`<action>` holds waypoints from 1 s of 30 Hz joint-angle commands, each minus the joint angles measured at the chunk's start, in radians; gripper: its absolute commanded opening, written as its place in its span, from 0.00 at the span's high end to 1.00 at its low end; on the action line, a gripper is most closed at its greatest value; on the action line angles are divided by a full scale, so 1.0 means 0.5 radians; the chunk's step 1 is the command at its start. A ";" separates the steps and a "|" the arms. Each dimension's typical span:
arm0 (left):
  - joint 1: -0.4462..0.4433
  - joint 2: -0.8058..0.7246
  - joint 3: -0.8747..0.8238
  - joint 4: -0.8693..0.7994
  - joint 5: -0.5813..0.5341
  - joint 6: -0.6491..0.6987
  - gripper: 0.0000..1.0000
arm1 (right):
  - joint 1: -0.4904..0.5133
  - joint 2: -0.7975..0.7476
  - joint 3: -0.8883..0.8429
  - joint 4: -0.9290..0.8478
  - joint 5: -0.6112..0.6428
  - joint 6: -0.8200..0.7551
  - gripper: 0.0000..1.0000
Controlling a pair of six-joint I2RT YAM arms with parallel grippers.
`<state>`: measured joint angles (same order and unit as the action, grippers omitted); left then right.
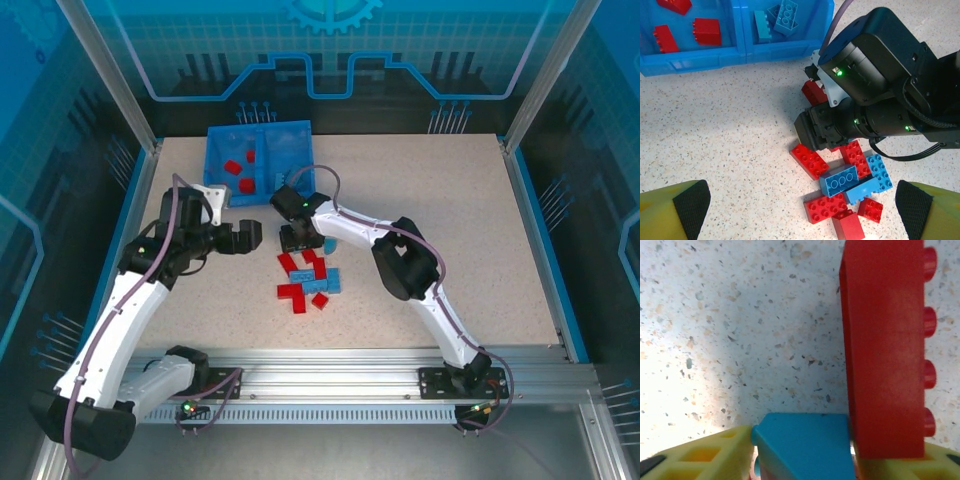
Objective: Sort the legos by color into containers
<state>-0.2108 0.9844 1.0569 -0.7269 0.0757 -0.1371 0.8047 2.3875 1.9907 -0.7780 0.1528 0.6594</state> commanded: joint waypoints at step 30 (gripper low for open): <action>0.108 -0.210 -0.167 0.150 -0.329 -0.054 0.01 | -0.145 0.224 1.056 0.377 0.304 -0.363 0.61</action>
<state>-0.1650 0.8967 0.9943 -0.6842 -0.0681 -0.1513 0.7513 2.3695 2.3913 -0.5838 0.2573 0.5232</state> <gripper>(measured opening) 0.988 0.387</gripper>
